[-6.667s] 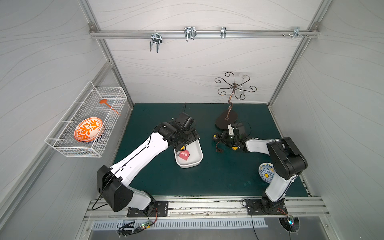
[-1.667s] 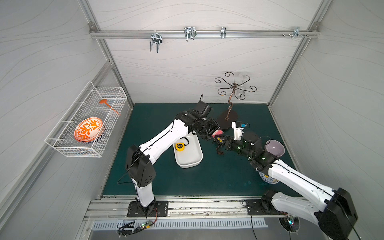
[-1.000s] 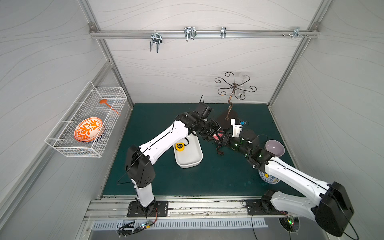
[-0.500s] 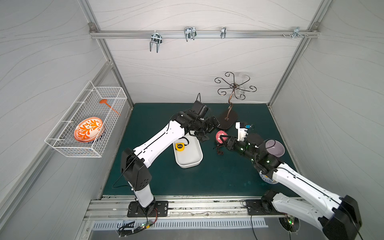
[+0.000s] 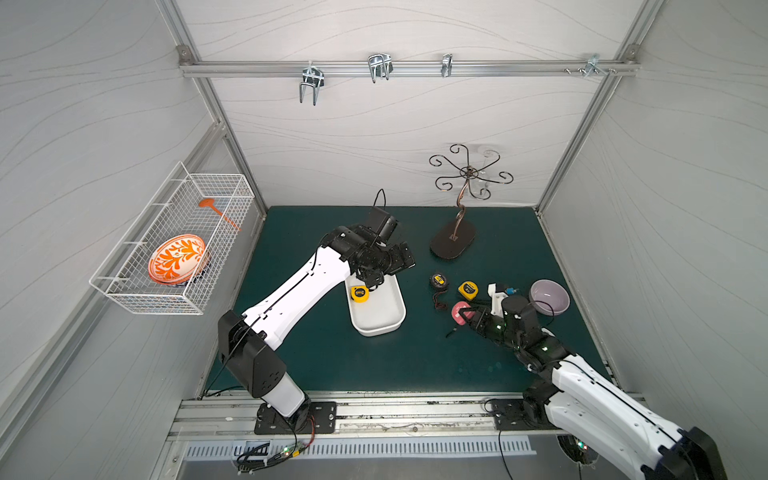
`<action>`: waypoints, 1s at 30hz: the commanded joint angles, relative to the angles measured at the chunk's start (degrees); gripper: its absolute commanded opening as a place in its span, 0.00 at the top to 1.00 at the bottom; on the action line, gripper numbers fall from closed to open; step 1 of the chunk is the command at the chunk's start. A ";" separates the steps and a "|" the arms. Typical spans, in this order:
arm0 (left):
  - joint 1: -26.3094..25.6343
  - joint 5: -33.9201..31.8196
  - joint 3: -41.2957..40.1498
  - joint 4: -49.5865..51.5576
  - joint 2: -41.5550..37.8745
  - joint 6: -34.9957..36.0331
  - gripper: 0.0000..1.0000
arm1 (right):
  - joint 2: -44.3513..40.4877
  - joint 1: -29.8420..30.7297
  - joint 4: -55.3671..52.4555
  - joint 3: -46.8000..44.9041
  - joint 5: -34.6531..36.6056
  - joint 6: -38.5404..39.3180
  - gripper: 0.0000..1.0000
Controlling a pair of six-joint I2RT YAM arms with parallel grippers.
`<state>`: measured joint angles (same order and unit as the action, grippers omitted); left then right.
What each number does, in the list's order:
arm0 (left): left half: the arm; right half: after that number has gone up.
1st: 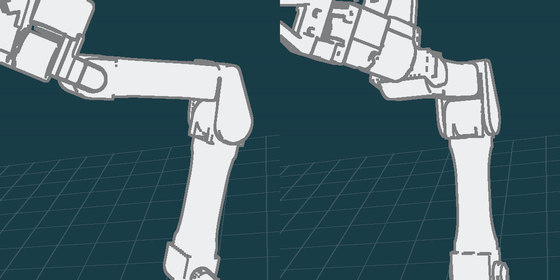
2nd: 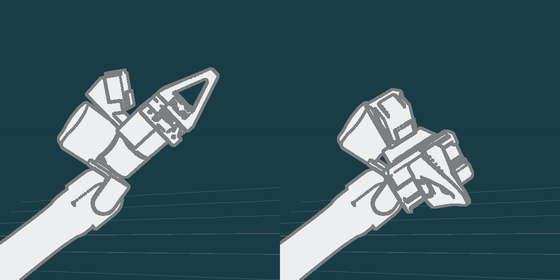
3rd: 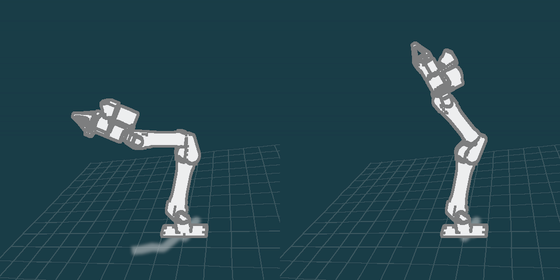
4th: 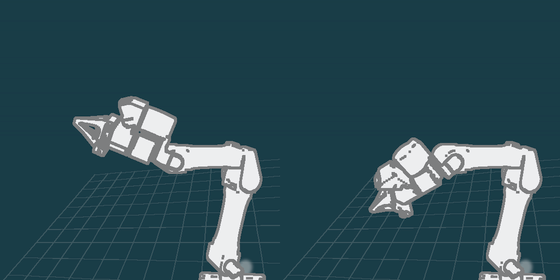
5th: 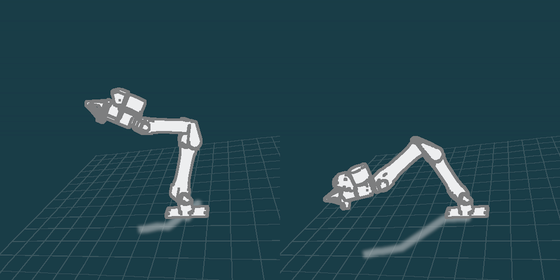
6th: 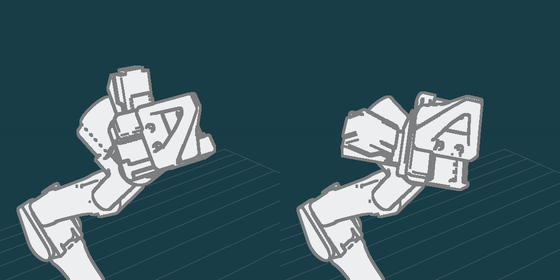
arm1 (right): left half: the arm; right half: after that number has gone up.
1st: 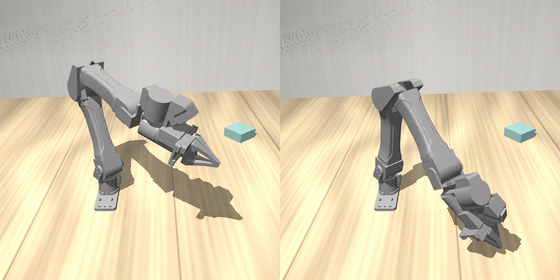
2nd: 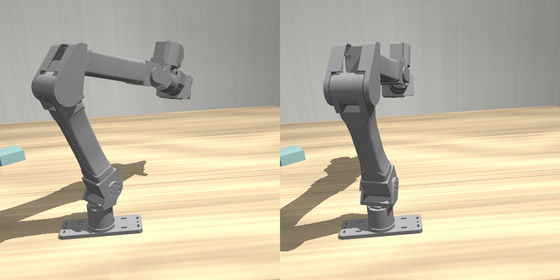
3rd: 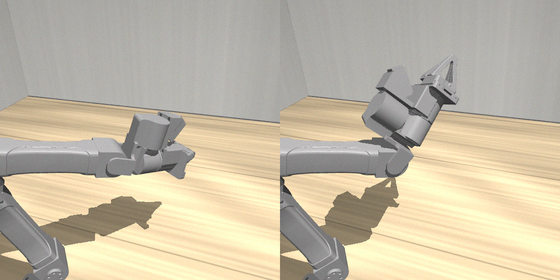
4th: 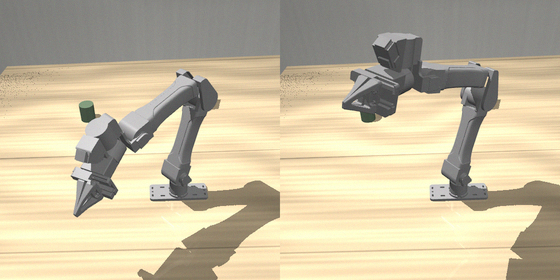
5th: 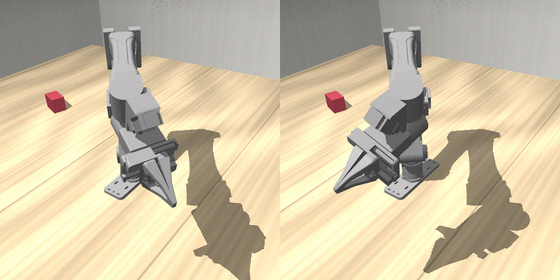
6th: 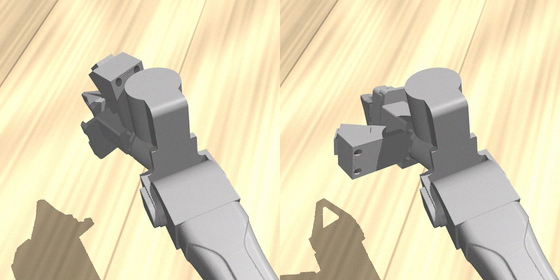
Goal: Take the tape measure out of the storage box
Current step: Place the tape measure at the center of the board.
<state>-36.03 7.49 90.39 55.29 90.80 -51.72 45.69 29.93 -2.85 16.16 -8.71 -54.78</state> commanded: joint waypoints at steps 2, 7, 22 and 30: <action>0.56 -1.39 -1.31 0.10 -1.64 1.99 0.00 | 2.90 -0.62 5.77 -2.68 -2.14 -3.05 0.91; 0.70 -1.50 -2.28 -0.35 -1.78 1.80 0.00 | 5.57 -0.88 6.30 -3.89 -1.12 -3.87 0.90; 2.22 1.23 -2.59 1.78 1.56 6.13 0.00 | 3.28 -1.37 -3.86 -4.21 -1.00 -3.73 0.55; 2.53 0.17 -2.77 2.95 2.70 8.18 0.00 | -4.99 -1.38 -15.32 -2.38 0.49 -2.45 0.26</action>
<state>-33.78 8.14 87.11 57.23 92.71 -45.87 43.53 28.84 -10.74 11.97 -9.02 -58.48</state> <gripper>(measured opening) 0.996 0.721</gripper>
